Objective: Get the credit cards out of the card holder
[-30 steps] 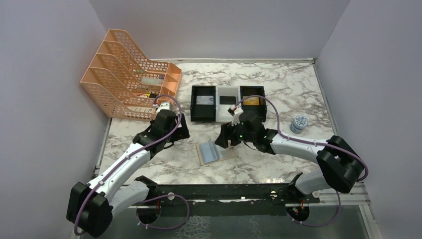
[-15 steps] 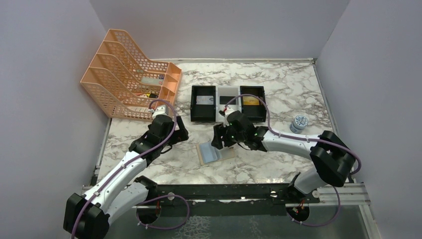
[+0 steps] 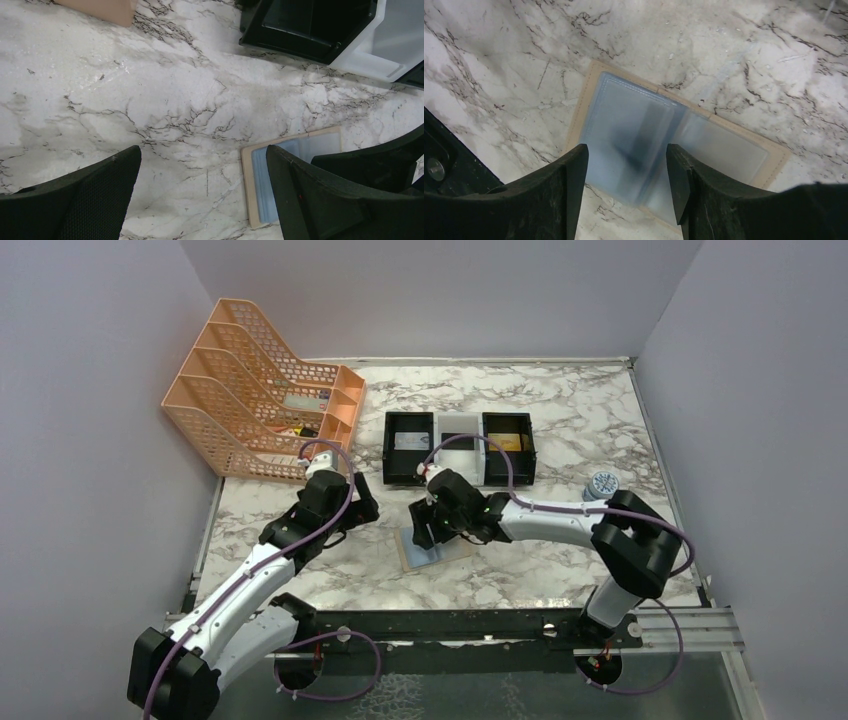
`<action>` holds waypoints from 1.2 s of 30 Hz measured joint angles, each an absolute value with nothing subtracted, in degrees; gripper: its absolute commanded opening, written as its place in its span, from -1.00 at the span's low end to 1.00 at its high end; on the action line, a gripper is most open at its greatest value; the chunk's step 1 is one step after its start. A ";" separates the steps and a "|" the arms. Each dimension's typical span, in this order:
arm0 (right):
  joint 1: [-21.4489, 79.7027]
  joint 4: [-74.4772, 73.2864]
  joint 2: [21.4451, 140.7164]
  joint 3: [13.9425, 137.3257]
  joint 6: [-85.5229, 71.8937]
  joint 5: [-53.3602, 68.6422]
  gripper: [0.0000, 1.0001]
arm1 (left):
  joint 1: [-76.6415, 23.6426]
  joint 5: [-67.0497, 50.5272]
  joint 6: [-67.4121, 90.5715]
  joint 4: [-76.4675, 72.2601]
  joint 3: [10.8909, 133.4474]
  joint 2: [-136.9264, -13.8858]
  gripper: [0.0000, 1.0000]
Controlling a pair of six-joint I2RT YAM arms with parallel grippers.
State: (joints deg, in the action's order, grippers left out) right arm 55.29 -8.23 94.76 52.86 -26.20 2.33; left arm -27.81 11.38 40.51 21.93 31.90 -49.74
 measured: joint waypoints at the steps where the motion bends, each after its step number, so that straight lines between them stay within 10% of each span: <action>1: 55.79 -8.62 95.33 53.52 -26.06 2.13 0.21 | -27.81 11.49 40.62 21.93 31.90 -49.71 0.98; 36: 59.68 -13.04 103.28 61.01 -27.03 -2.55 0.51 | -27.81 14.02 42.33 22.33 30.50 -48.21 0.98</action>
